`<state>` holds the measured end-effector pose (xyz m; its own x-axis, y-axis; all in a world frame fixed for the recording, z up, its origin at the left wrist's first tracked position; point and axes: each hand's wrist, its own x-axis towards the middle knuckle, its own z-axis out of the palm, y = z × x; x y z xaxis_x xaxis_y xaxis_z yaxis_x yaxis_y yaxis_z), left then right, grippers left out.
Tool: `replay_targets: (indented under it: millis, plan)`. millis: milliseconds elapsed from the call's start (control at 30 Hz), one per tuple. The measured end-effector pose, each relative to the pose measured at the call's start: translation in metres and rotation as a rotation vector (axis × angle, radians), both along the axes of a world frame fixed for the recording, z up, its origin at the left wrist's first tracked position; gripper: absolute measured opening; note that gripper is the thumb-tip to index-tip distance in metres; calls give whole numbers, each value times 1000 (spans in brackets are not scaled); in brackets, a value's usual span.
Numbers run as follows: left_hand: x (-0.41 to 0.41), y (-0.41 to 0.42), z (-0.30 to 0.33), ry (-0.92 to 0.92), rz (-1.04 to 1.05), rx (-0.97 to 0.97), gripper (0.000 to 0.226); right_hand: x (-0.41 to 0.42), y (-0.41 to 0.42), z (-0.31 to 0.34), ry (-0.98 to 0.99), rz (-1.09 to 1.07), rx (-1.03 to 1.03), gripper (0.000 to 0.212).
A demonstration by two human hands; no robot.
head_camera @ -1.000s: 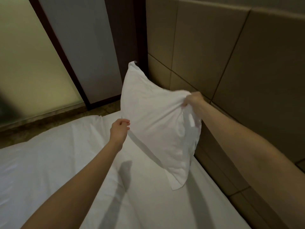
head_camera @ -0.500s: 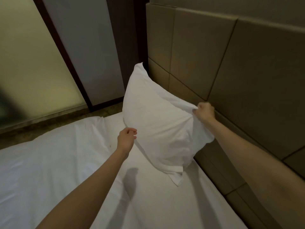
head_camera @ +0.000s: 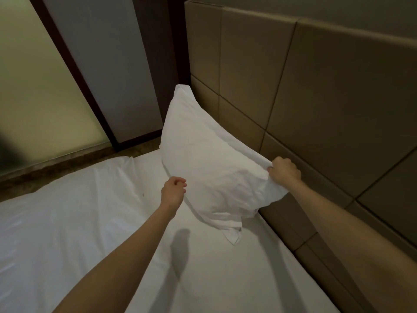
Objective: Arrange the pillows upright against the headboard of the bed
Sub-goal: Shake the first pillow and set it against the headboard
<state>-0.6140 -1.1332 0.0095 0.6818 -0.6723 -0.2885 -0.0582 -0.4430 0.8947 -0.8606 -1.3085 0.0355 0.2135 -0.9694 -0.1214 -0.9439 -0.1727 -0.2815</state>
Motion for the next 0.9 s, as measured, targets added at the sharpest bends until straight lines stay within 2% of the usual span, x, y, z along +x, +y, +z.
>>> replay_targets:
  millis: [100, 300, 433, 700, 900]
  plan:
    - [-14, 4, 1, -7, -34, 0, 26, -7, 5, 8, -47, -21, -37, 18]
    - [-33, 19, 11, 2, -75, 14, 28, -17, 36, 16, -165, 99, -72, 13]
    - [-42, 38, 26, -5, -89, 14, 28, -19, 58, 27, -250, 107, -56, 17]
    - [-48, 116, 61, 62, -200, -55, 30, -24, 132, 54, -608, 90, -20, 12]
    - [-39, 199, 91, 76, -136, -169, 29, -10, 222, 79, -813, 98, -30, 12]
